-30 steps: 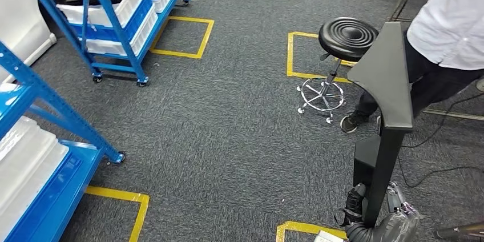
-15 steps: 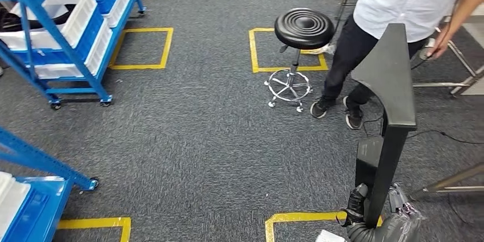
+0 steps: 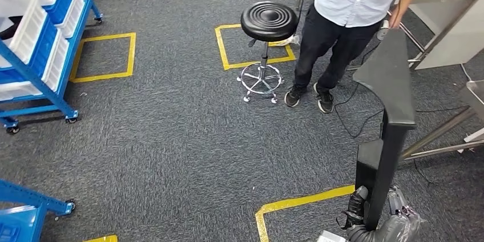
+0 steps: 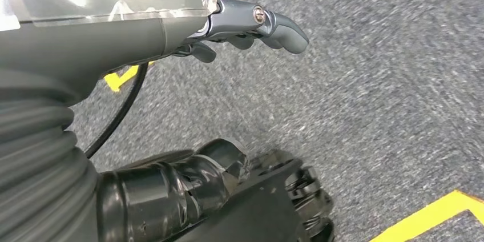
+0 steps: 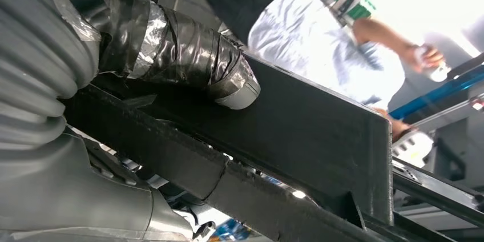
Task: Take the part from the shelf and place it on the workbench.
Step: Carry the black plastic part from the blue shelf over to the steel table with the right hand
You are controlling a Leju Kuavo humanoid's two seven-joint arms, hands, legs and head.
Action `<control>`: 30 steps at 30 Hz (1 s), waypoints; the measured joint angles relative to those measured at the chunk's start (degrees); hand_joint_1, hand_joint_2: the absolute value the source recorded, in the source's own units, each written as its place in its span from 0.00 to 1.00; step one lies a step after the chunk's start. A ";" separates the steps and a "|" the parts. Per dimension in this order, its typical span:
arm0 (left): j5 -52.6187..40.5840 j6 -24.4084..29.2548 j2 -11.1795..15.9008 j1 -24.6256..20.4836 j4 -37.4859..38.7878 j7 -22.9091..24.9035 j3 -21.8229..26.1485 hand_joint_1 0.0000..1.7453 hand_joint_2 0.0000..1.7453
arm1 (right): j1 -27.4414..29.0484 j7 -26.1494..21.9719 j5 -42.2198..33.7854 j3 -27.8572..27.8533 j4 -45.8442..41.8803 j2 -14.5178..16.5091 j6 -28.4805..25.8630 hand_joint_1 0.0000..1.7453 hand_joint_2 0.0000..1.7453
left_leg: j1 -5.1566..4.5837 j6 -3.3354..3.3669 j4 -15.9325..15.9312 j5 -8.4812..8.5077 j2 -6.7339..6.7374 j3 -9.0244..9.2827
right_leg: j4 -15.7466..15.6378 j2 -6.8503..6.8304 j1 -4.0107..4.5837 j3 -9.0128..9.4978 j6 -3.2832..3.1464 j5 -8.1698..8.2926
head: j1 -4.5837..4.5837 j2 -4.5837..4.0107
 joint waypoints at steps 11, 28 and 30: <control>0.41 -0.47 0.02 -0.01 0.00 -0.05 0.20 0.00 1.00 | 0.24 -0.06 0.06 -0.38 0.08 0.46 0.00 1.00 1.00 | 0.08 -1.77 15.44 -6.98 -4.49 -7.05 | -2.34 5.08 -0.19 0.59 -2.12 0.66 | -0.11 0.00; 0.83 -2.00 0.00 0.16 0.00 -1.20 0.43 0.00 1.00 | 0.61 0.02 0.06 -0.73 0.52 0.66 0.00 1.00 1.00 | 0.42 0.82 -0.72 0.78 -1.62 -0.42 | 8.57 2.50 -1.20 -5.26 1.63 -2.50 | 0.14 0.00; 0.83 -2.03 -0.04 0.12 0.00 -1.20 0.44 0.00 1.00 | 0.57 0.06 0.08 -0.73 0.53 0.66 0.00 1.00 1.00 | 0.27 0.28 -0.62 0.36 -0.49 0.00 | 1.07 0.13 -0.90 -1.24 1.24 0.24 | 0.14 0.00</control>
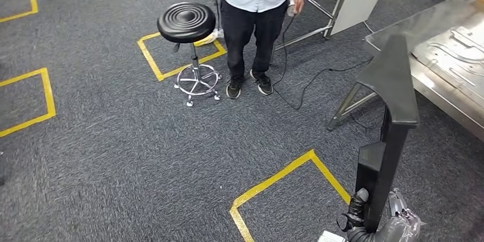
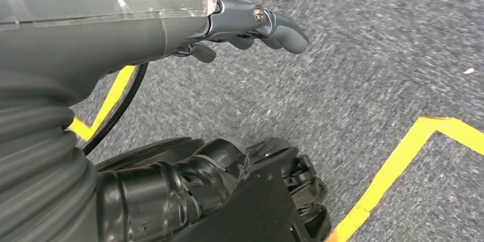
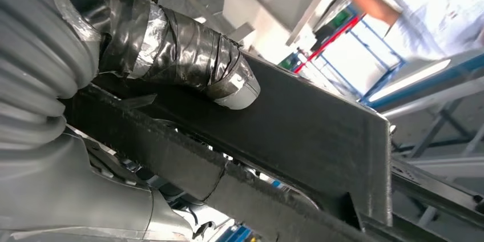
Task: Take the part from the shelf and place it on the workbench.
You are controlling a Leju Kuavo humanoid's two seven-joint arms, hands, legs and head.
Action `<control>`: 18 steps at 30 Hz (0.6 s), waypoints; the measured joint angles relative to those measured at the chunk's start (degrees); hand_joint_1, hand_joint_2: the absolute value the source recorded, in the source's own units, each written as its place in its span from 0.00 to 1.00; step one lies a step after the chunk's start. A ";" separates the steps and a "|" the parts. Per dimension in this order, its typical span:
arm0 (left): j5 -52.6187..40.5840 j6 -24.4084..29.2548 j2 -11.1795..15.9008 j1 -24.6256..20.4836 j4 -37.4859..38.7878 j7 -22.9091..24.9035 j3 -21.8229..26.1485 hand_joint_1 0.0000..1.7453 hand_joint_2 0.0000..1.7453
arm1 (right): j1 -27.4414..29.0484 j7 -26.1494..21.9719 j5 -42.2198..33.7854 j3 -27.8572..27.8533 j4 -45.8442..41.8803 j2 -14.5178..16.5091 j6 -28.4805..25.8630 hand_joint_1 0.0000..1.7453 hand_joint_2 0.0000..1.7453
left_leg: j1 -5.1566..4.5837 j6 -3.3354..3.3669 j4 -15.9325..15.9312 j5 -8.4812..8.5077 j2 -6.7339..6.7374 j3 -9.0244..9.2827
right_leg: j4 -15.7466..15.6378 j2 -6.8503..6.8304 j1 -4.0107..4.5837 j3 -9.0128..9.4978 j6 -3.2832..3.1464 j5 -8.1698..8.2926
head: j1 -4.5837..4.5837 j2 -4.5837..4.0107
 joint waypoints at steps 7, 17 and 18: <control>0.09 -0.14 -0.04 -0.42 0.00 -0.12 0.20 0.00 1.00 | 0.10 0.45 0.21 -0.03 0.02 0.02 -0.01 1.00 1.00 | 0.03 -2.03 3.75 -3.45 -1.10 -0.67 | -4.07 1.71 0.20 1.74 -2.54 1.07 | -0.10 0.00; 0.17 -0.17 0.01 0.10 0.00 -0.09 0.77 0.00 1.00 | 0.06 0.92 0.31 0.04 0.76 0.03 0.00 1.00 1.00 | 0.20 -0.98 1.62 0.22 -9.06 -1.45 | -2.93 8.64 0.39 1.15 -2.08 0.81 | -0.14 0.00; 0.16 -0.17 0.02 0.06 0.00 -0.09 0.80 0.00 1.00 | 0.09 0.95 0.34 0.05 0.79 0.03 0.00 1.00 1.00 | 0.09 -0.81 1.28 0.07 -9.15 -1.29 | -2.92 9.26 0.29 0.90 -1.63 0.92 | -0.14 0.00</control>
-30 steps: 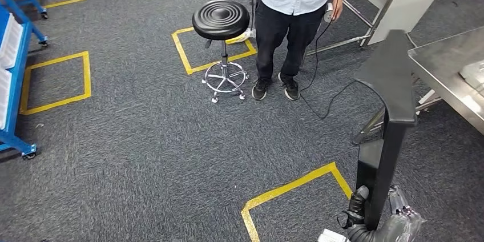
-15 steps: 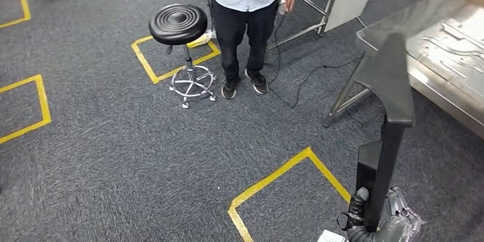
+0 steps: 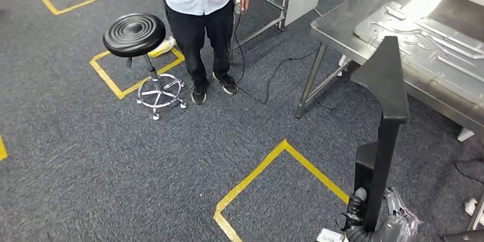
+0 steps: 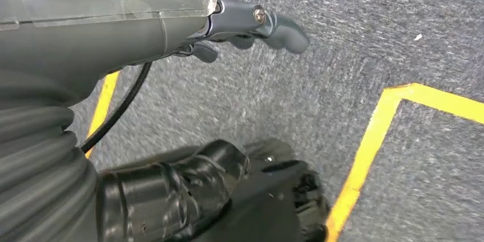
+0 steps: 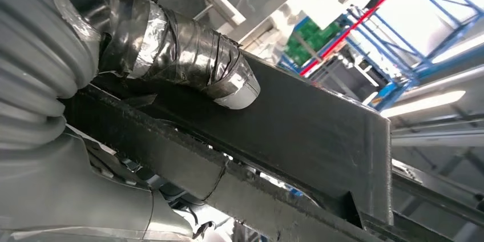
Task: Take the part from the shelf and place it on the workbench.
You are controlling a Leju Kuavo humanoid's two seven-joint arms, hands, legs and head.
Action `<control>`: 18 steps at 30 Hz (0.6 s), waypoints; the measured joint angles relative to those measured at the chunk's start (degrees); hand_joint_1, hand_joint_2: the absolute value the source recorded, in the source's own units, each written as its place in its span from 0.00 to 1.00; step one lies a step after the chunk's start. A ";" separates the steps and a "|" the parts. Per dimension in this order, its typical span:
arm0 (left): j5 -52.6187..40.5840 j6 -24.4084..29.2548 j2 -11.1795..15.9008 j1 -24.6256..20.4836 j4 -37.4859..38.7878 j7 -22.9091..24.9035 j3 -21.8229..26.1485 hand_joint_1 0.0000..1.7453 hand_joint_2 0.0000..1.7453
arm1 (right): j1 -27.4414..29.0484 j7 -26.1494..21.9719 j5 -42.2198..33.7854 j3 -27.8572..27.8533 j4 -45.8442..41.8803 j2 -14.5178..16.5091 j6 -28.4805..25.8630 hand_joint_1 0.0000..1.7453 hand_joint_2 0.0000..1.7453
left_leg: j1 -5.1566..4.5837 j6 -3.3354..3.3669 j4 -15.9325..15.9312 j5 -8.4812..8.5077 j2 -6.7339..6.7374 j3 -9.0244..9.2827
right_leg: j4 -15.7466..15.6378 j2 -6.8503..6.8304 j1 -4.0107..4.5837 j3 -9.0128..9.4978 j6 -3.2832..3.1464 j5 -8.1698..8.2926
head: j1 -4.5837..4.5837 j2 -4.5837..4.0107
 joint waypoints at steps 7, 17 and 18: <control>-0.08 -0.01 -0.07 0.15 0.00 -0.02 0.04 0.00 1.00 | 0.00 0.08 0.05 0.02 0.11 -0.02 -0.01 1.00 1.00 | 0.09 1.78 -1.34 0.61 5.36 0.64 | 12.62 -5.83 -0.14 -6.46 1.92 -6.25 | 0.28 0.00; -0.09 -0.46 -0.08 -0.22 0.00 -0.02 0.07 0.00 1.00 | 0.13 0.28 0.18 0.06 0.34 -0.07 -0.01 1.00 1.00 | -0.34 -0.34 -1.31 -1.04 10.61 2.52 | -0.67 -8.87 0.49 0.43 0.19 0.21 | 0.24 0.00; -0.10 -0.49 -0.08 -0.29 0.00 -0.03 0.07 0.00 1.00 | 0.15 0.27 0.21 0.06 0.33 -0.07 -0.02 1.00 1.00 | -0.27 -0.64 -0.74 -1.66 9.83 2.43 | -0.93 -8.29 0.32 0.55 -0.18 0.36 | 0.23 0.00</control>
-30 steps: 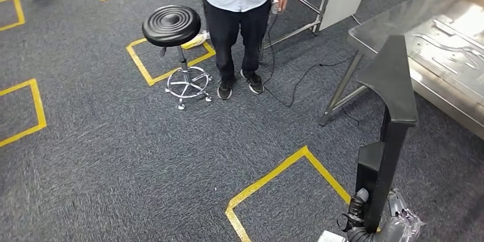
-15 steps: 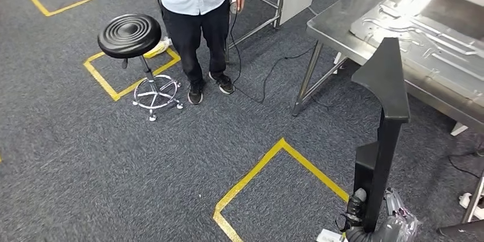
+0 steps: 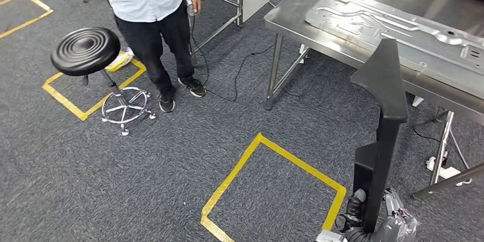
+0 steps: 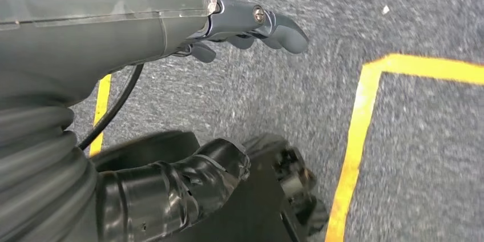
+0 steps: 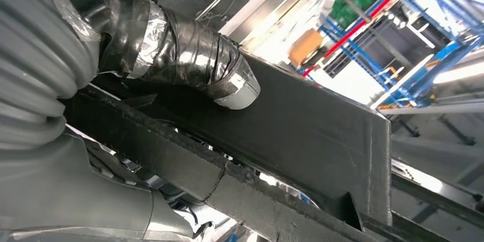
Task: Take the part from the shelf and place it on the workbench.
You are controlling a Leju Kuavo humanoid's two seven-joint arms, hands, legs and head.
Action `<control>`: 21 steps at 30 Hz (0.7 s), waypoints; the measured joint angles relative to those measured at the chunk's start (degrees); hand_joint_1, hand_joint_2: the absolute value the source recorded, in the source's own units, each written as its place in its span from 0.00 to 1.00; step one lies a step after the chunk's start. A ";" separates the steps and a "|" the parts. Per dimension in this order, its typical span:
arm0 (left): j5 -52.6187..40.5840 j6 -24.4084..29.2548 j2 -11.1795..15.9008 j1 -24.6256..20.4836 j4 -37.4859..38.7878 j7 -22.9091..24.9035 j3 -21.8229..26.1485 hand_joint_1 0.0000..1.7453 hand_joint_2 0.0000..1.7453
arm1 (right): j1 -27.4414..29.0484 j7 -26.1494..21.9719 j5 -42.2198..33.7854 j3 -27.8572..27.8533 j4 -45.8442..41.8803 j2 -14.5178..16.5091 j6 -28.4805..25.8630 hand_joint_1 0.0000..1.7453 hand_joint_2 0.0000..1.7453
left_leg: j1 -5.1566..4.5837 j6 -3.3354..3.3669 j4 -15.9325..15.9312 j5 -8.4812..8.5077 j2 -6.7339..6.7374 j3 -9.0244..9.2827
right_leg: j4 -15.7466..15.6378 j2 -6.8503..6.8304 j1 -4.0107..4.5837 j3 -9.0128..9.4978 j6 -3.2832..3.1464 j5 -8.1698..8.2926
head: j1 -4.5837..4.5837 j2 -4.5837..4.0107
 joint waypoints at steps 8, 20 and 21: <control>-0.03 -0.04 0.04 0.52 0.00 0.03 0.02 0.00 1.00 | -0.04 -0.01 0.07 0.13 0.04 0.02 0.02 1.00 1.00 | 0.19 -0.10 10.80 -2.46 -5.34 -5.90 | 0.14 5.50 -0.16 0.20 -0.96 0.10 | -0.14 0.00; 0.16 -0.34 0.05 0.54 0.00 -0.04 0.07 0.00 1.00 | 0.05 0.00 0.22 0.23 0.11 -0.01 0.01 1.00 1.00 | 0.23 2.64 -0.55 1.89 -3.79 -1.33 | 14.43 2.41 -0.44 -7.43 2.22 -6.51 | 0.11 0.00; 0.17 -0.34 0.07 0.55 0.00 -0.04 0.07 0.00 1.00 | 0.08 0.04 0.22 0.24 0.18 -0.02 0.01 1.00 1.00 | 0.22 2.61 -0.53 1.76 -2.97 -1.27 | 15.62 2.27 -0.55 -8.04 2.34 -6.43 | 0.11 0.00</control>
